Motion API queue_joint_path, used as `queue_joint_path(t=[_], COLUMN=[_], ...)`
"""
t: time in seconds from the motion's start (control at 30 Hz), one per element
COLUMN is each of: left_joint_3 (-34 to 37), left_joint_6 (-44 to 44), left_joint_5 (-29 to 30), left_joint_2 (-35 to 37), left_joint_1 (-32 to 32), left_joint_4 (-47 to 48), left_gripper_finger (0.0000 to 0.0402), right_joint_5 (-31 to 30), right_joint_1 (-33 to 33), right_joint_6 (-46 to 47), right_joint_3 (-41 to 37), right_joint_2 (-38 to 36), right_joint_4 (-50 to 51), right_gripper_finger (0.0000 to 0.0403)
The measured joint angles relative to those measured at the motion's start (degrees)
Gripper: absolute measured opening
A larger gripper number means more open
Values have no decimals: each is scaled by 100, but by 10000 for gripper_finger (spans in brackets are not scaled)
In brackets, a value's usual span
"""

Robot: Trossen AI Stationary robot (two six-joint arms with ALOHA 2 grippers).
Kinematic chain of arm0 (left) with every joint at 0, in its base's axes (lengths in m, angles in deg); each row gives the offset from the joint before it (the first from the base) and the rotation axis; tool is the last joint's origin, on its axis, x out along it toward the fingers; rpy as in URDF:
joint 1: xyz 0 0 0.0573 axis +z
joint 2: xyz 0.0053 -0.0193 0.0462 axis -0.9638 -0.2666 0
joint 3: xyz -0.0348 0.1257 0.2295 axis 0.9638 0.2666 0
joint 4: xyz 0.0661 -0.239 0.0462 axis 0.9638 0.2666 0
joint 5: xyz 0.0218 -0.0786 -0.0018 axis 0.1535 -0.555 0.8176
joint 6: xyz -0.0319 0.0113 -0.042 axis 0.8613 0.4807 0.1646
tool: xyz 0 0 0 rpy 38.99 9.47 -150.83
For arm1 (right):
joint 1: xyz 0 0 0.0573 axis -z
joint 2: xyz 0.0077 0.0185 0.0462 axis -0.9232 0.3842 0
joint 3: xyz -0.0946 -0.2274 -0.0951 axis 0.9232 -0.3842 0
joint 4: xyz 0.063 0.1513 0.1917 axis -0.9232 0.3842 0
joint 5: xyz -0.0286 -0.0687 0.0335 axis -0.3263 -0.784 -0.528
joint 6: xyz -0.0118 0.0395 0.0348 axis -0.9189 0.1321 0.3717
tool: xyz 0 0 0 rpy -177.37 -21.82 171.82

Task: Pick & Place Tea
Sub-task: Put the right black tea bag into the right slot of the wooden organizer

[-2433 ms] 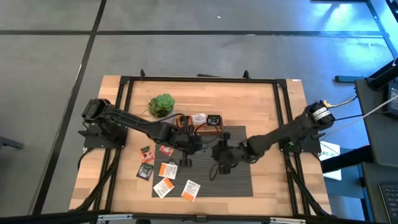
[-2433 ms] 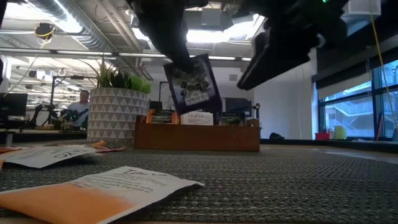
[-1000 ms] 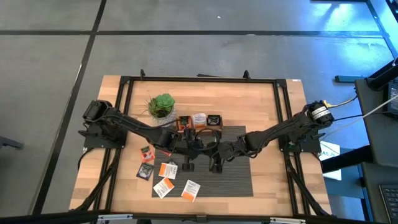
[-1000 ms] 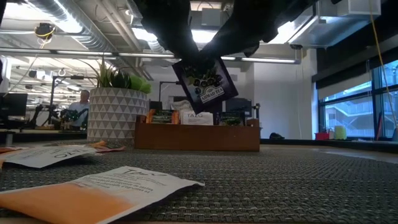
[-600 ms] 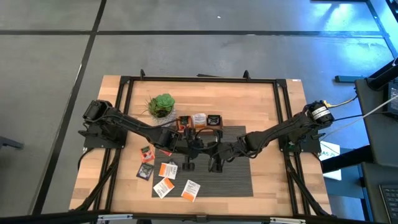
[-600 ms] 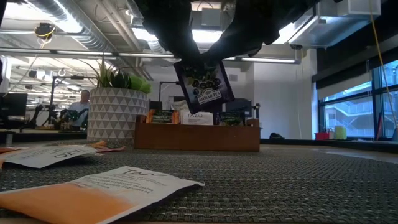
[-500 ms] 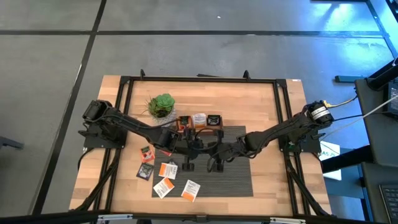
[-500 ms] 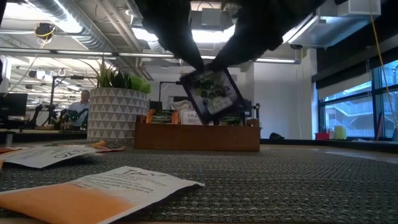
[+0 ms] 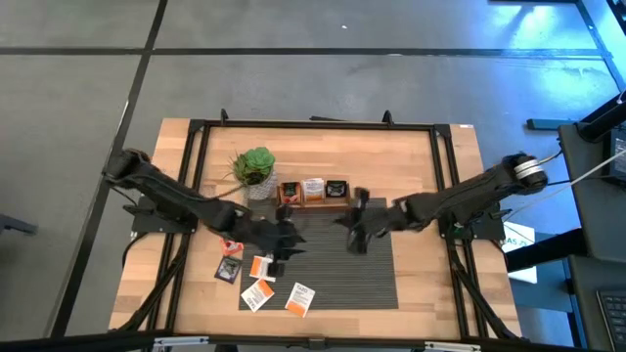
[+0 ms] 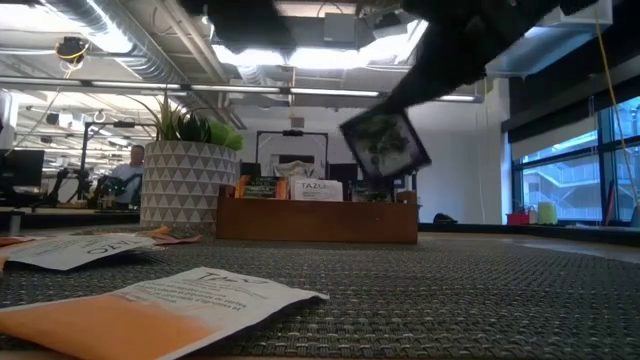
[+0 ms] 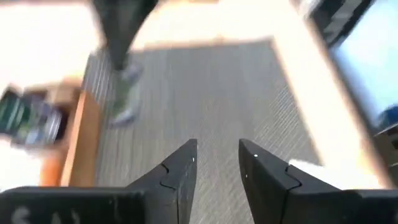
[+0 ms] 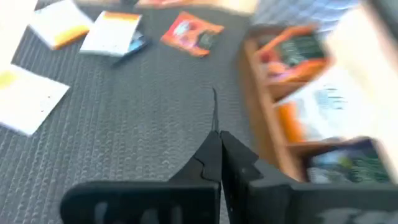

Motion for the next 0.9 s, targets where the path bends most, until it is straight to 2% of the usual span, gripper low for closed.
queue_joint_path(t=[0.07,0.17,0.23,0.33,0.5,0.63,0.9], left_joint_3=[471,1061,1334,1649,1682,1682,1682], left_joint_6=[-211,-673,-993,-1385,-1568,-1560,-1429], left_joint_5=[-137,-677,-1100,-1625,-2124,-2404,-2426], left_joint_2=[421,843,986,1157,1178,1178,1178], left_joint_1=[-136,-326,-430,-610,-795,-877,-948], left_joint_4=[-752,-1991,-2741,-3261,-3312,-3271,-3270], left_gripper_finger=[113,112,113,115,113,112,115], right_joint_5=[-27,-58,-26,234,881,1257,1377], right_joint_1=[166,460,701,1088,1677,2062,2283], right_joint_6=[-148,-445,-608,-753,-1051,-1057,-1371], right_joint_3=[-383,-950,-1309,-1752,-2224,-2279,-2273], right_joint_2=[-509,-1061,-1265,-1292,-1011,-710,-68], right_joint_4=[-378,-1053,-1572,-2509,-3568,-3610,-4026], right_gripper_finger=[1,1,1,1,2,4,5])
